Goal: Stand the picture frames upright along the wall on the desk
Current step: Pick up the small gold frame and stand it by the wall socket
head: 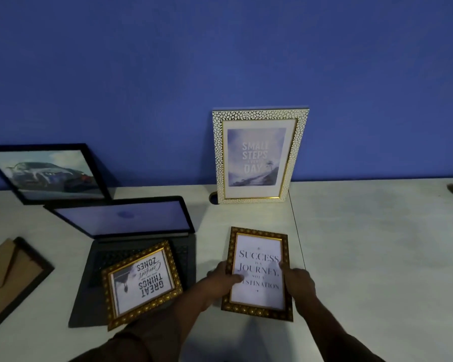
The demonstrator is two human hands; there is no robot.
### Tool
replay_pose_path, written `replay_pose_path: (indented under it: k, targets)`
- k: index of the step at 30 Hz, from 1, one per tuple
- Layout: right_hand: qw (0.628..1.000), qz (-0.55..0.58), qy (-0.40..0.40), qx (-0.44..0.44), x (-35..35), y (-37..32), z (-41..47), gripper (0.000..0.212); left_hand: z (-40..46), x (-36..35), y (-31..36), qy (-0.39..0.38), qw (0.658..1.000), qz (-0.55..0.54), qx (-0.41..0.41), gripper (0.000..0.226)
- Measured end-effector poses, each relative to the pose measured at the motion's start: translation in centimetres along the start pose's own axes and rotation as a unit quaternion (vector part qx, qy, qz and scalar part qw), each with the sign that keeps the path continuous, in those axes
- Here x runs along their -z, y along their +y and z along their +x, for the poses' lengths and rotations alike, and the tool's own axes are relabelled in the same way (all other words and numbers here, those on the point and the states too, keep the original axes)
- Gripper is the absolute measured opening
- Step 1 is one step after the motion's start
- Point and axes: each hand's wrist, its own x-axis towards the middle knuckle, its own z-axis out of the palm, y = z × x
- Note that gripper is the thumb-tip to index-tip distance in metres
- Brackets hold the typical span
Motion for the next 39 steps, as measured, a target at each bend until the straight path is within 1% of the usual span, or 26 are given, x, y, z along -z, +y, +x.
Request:
replay_pose_path:
  k: [1, 4, 5, 7, 8, 9, 11, 12, 14, 16, 18, 20, 22, 23, 25, 26, 29, 30, 33, 35, 39]
  targets:
    - [1.000, -0.002, 0.003, 0.007, 0.1, -0.4, -0.1, 0.052, -0.4, 0.1, 0.3, -0.002, 1.000, -0.009, -0.011, 0.100]
    - [0.999, 0.005, 0.008, 0.030, -0.1, -0.8, -1.7, 0.053, -4.4, 0.2, 1.8, -0.002, 0.999, -0.041, -0.027, 0.074]
    - [0.999, 0.008, 0.009, 0.037, -0.1, -1.0, -2.5, 0.053, -4.9, 0.4, 1.8, 0.002, 0.998, -0.052, -0.026, 0.076]
    - [0.998, 0.024, 0.019, 0.045, -0.2, -1.5, -4.3, 0.051, -6.3, 0.9, 1.7, 0.015, 0.997, -0.069, -0.041, 0.092]
    - [0.998, 0.031, 0.030, 0.055, -0.2, -1.7, -5.2, 0.051, -7.4, 1.2, 1.8, 0.020, 0.996, -0.069, -0.052, 0.096]
    - [0.996, 0.038, 0.043, 0.068, -0.1, -2.1, -6.7, 0.052, -9.1, 1.4, 1.8, 0.023, 0.995, -0.065, -0.070, 0.093]
    - [0.990, 0.065, 0.069, 0.100, -0.1, -2.9, -9.0, 0.055, -12.7, 1.8, 2.2, 0.027, 0.992, -0.058, -0.113, 0.072]
    - [0.985, 0.083, 0.085, 0.121, -0.2, -3.4, -10.2, 0.058, -14.3, 2.2, 2.2, 0.032, 0.989, -0.055, -0.137, 0.065]
    - [0.973, 0.111, 0.115, 0.164, -0.6, -4.7, -13.2, 0.064, -17.4, 3.3, 1.6, 0.048, 0.977, -0.061, -0.199, 0.064]
    - [0.959, 0.141, 0.136, 0.207, -1.4, -6.4, -17.3, 0.056, -20.7, 4.7, 0.8, 0.084, 0.962, -0.071, -0.250, 0.067]
    - [0.939, 0.167, 0.154, 0.259, -2.8, -7.9, -21.7, 0.046, -24.1, 6.6, -0.9, 0.133, 0.946, -0.078, -0.285, 0.063]
    - [0.922, 0.185, 0.163, 0.299, -4.4, -8.9, -25.3, 0.046, -27.3, 8.3, -2.6, 0.135, 0.934, -0.130, -0.305, 0.054]
    - [0.910, 0.193, 0.146, 0.337, -6.5, -9.5, -28.2, 0.047, -30.3, 10.3, -4.8, 0.142, 0.918, -0.178, -0.325, 0.053]
    - [0.906, 0.190, 0.131, 0.356, -8.0, -9.7, -29.9, 0.046, -31.8, 11.7, -6.3, 0.171, 0.910, -0.182, -0.331, 0.052]
    - [0.897, 0.176, 0.096, 0.393, -11.0, -10.4, -33.3, 0.041, -34.4, 14.6, -9.3, 0.227, 0.895, -0.183, -0.339, 0.060]
    - [0.891, 0.171, 0.074, 0.413, -12.5, -10.8, -34.9, 0.037, -35.7, 16.0, -10.6, 0.248, 0.887, -0.190, -0.340, 0.060]
    - [0.869, 0.146, 0.005, 0.473, -16.7, -11.8, -39.3, 0.027, -39.2, 19.7, -14.7, 0.293, 0.870, -0.202, -0.341, 0.051]
    - [0.864, 0.142, -0.015, 0.483, -17.7, -12.0, -40.2, 0.026, -39.8, 20.5, -15.7, 0.297, 0.870, -0.205, -0.336, 0.049]
    - [0.851, 0.123, -0.085, 0.504, -22.0, -13.1, -43.7, 0.021, -42.6, 24.1, -19.3, 0.331, 0.854, -0.229, -0.330, 0.046]
    - [0.840, 0.104, -0.128, 0.516, -25.0, -14.3, -45.5, 0.022, -44.2, 26.4, -21.3, 0.358, 0.834, -0.258, -0.331, 0.042]
    - [0.821, 0.070, -0.186, 0.535, -30.2, -16.6, -47.1, 0.027, -45.6, 29.8, -24.1, 0.404, 0.815, -0.292, -0.296, 0.049]
